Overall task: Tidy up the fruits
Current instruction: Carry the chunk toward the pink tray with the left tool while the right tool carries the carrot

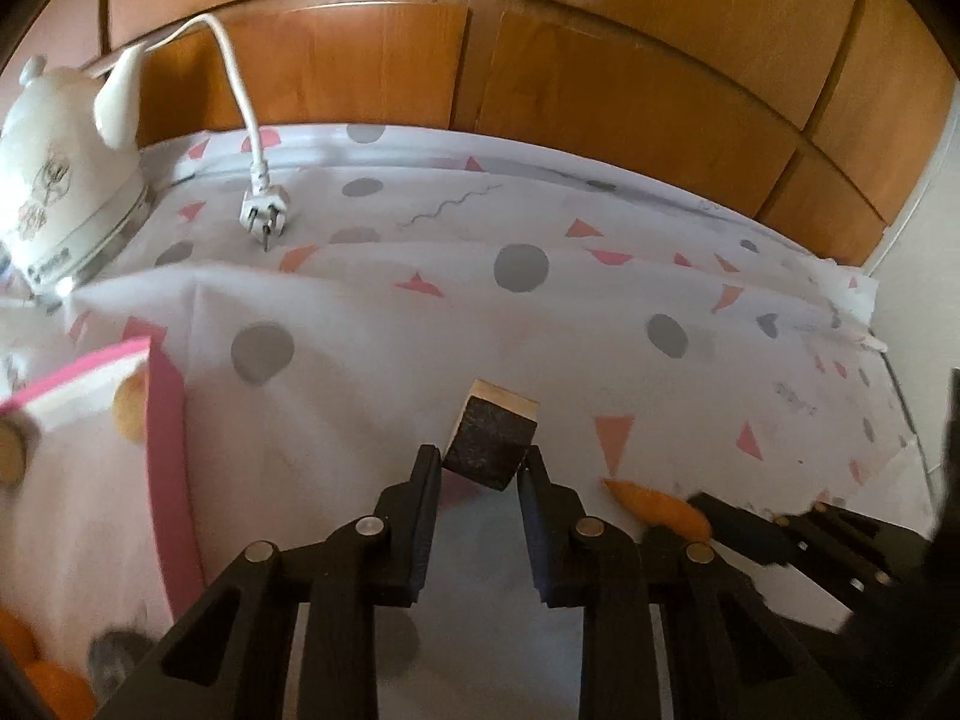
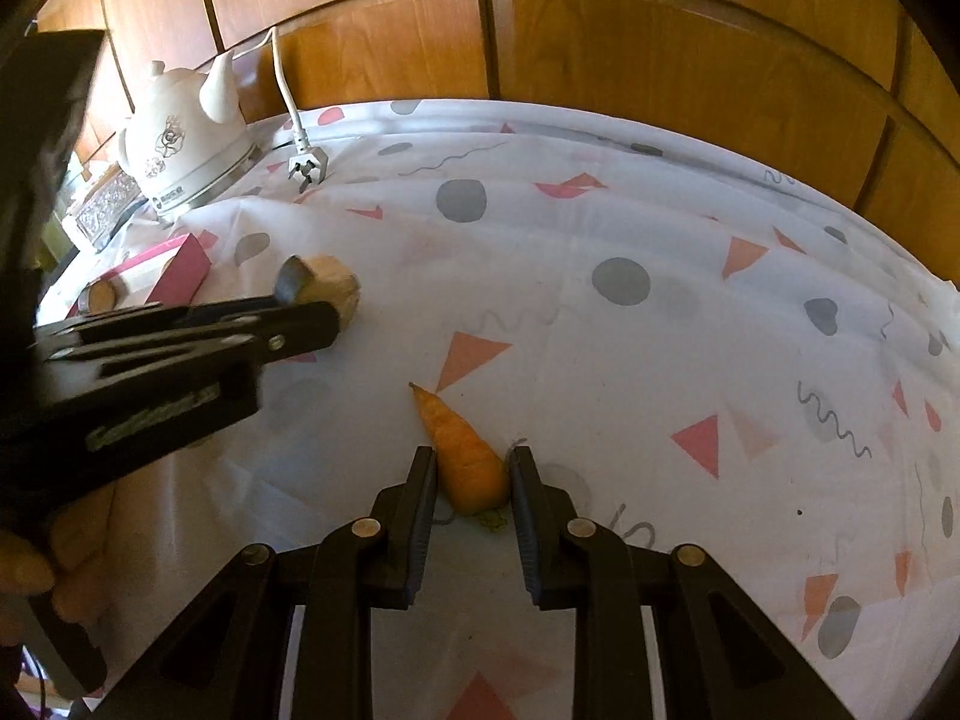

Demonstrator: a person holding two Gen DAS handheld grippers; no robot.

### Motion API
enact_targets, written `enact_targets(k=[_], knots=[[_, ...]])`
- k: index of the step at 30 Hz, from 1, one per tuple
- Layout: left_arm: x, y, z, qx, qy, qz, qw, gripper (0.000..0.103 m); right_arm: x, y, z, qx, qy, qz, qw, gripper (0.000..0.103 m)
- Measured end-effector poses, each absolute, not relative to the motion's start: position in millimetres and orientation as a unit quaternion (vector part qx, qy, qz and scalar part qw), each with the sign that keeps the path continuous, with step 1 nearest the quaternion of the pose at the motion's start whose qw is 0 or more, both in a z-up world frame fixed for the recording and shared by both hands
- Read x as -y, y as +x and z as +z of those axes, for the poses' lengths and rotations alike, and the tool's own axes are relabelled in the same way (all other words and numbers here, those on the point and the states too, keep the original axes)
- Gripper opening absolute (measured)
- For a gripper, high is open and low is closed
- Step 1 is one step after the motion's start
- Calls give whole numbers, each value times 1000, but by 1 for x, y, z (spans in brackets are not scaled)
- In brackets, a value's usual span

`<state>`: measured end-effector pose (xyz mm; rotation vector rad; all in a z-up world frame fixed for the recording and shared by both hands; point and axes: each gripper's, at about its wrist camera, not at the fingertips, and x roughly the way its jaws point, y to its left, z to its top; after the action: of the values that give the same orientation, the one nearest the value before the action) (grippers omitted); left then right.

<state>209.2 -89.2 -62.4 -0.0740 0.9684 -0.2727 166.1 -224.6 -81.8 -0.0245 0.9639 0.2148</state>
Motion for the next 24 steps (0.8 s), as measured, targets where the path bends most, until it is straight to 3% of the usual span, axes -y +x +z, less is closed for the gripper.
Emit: enact_targets(k=[13,24], knots=[[103,117,-62,-462,-15,-137,876,26,241,128,-77,-472,-9,75,878,21],[124,95,-77,-441,30,-142,886,26,262,82,-79,-480,24,56,875,21]])
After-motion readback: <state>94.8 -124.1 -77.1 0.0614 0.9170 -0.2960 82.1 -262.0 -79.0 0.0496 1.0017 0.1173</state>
